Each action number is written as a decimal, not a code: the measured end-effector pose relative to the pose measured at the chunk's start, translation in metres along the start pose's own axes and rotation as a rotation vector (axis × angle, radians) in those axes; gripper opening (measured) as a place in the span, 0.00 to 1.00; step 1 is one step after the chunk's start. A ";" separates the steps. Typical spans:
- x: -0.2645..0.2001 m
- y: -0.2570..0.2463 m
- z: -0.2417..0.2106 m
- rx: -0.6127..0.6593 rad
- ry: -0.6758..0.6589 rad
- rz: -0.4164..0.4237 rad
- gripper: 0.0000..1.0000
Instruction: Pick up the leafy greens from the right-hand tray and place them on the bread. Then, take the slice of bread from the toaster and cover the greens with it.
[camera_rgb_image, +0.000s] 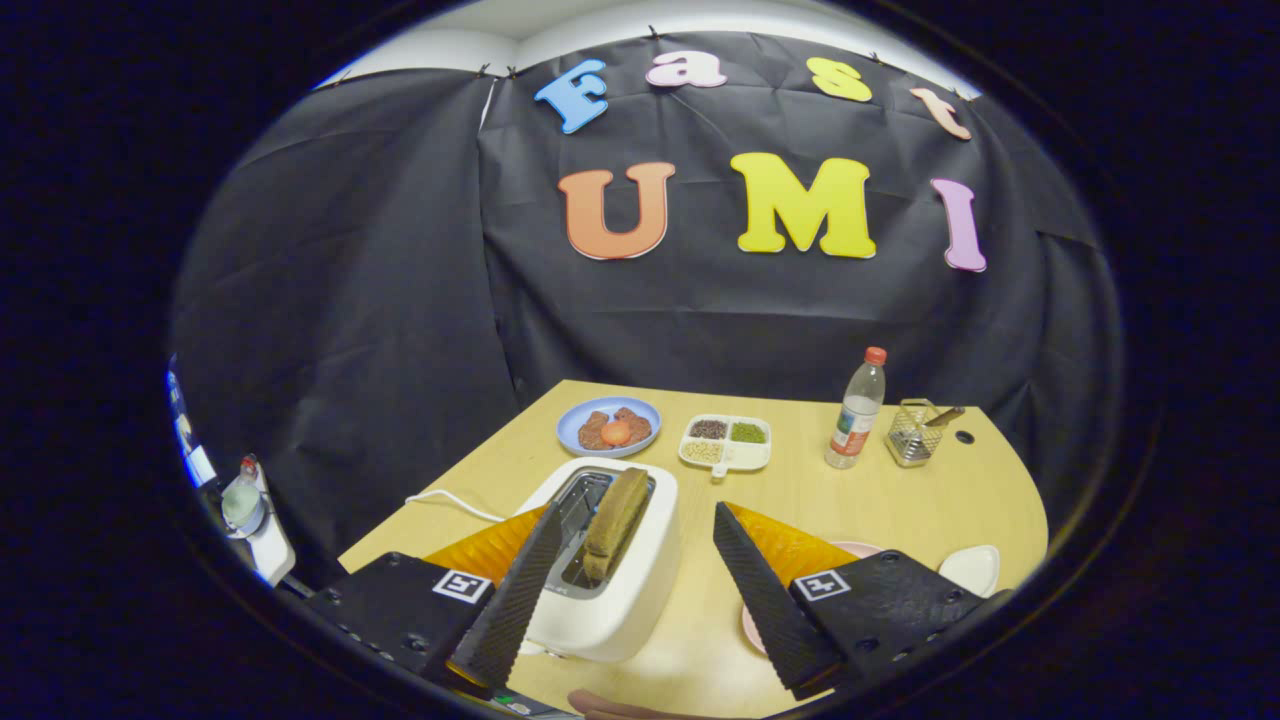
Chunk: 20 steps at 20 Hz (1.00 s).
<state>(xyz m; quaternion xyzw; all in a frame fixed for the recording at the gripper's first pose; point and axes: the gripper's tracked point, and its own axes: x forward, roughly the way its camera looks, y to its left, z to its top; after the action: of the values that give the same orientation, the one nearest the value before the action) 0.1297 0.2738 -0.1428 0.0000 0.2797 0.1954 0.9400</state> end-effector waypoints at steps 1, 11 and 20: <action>0.006 0.006 0.000 -0.002 0.007 -0.004 0.94; 0.059 0.022 -0.027 -0.056 0.199 -0.126 0.77; 0.065 0.020 -0.029 0.022 0.282 -0.159 0.16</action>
<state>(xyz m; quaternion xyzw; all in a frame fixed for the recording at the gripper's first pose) 0.1570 0.3126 -0.1989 -0.0390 0.4103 0.1155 0.9038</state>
